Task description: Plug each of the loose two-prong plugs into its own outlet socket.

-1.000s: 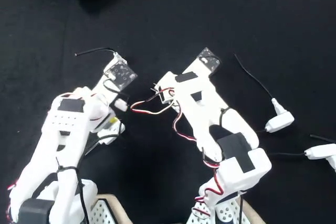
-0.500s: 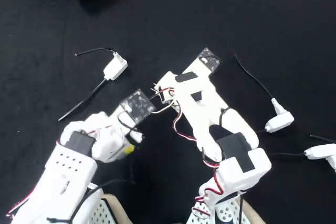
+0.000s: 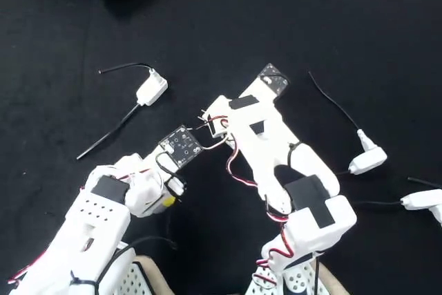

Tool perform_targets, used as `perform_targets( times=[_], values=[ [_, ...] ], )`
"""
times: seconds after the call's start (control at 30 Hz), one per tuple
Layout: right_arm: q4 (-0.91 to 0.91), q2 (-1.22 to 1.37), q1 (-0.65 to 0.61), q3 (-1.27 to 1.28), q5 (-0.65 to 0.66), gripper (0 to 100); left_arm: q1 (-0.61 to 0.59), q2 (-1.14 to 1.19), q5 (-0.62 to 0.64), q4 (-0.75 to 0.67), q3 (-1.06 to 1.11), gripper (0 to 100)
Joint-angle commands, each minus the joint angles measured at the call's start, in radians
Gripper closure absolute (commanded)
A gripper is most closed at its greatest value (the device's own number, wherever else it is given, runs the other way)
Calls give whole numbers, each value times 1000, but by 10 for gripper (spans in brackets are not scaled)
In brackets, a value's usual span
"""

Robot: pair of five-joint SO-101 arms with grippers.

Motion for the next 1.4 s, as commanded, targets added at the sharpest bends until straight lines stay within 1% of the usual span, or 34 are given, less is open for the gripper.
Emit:
perform_targets(
  times=[0.0,0.27,0.43,0.77,1.37],
  values=[
    [25,1,-6,16,6,832,4,3,-11,-18,-7,745],
    [25,1,-6,16,6,832,5,3,-11,-21,2,745],
    [25,1,-6,16,6,832,2,2,-11,-64,18,745],
    [25,1,-6,15,6,832,-21,2,-5,-60,10,745],
    [20,5,-9,15,6,832,-15,2,-9,-61,12,745]
  ],
)
